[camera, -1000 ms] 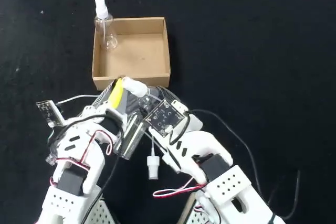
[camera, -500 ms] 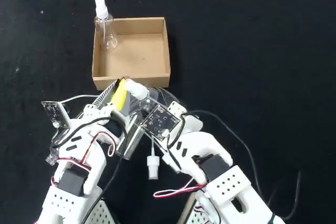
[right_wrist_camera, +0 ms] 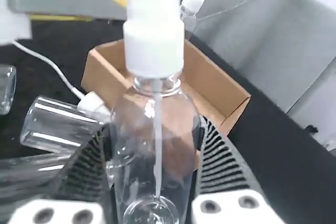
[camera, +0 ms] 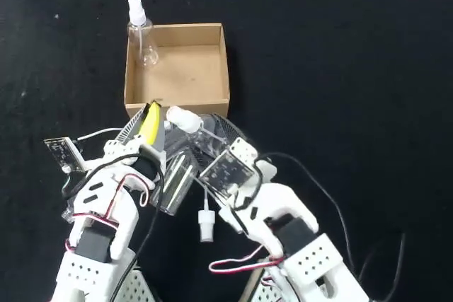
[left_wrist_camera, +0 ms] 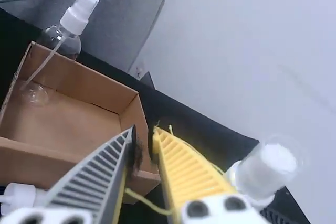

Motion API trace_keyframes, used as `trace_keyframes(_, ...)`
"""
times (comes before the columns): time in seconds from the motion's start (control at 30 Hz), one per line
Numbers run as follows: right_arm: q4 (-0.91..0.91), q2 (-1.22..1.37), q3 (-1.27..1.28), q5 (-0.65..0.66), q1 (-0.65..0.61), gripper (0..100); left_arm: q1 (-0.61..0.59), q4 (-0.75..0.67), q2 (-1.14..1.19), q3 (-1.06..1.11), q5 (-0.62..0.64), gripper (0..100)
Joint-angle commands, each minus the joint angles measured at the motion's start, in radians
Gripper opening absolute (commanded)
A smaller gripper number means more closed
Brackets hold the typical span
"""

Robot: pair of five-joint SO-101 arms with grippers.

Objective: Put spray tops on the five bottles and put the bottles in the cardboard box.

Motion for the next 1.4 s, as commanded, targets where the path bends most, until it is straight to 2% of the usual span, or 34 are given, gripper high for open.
trace_keyframes(0.0,0.054,-0.108,-0.005,-0.008,-0.012,3.1,0.001,-0.029,-0.014,-0.008,0.014,6)
trace_keyframes(0.23,0.157,-0.194,0.001,-0.008,-0.086,2.9,0.002,-0.029,-0.014,-0.008,0.014,6)
trace_keyframes(0.33,0.166,-0.196,0.001,-0.006,-0.097,2.9,0.038,-0.029,-0.014,-0.008,0.011,6)
trace_keyframes(0.6,0.167,-0.196,0.001,0.037,-0.094,2.8,0.077,-0.028,-0.014,-0.015,-0.106,6)
trace_keyframes(0.73,0.222,-0.194,-0.028,0.040,-0.094,2.8,0.110,-0.026,-0.014,-0.018,-0.192,6)
trace_keyframes(1.07,0.272,-0.189,-0.071,0.034,-0.094,2.8,0.124,-0.031,-0.014,-0.019,-0.203,6)
trace_keyframes(1.37,0.272,0.065,-0.183,0.032,-0.091,2.8,0.120,-0.031,-0.014,-0.008,-0.227,6)
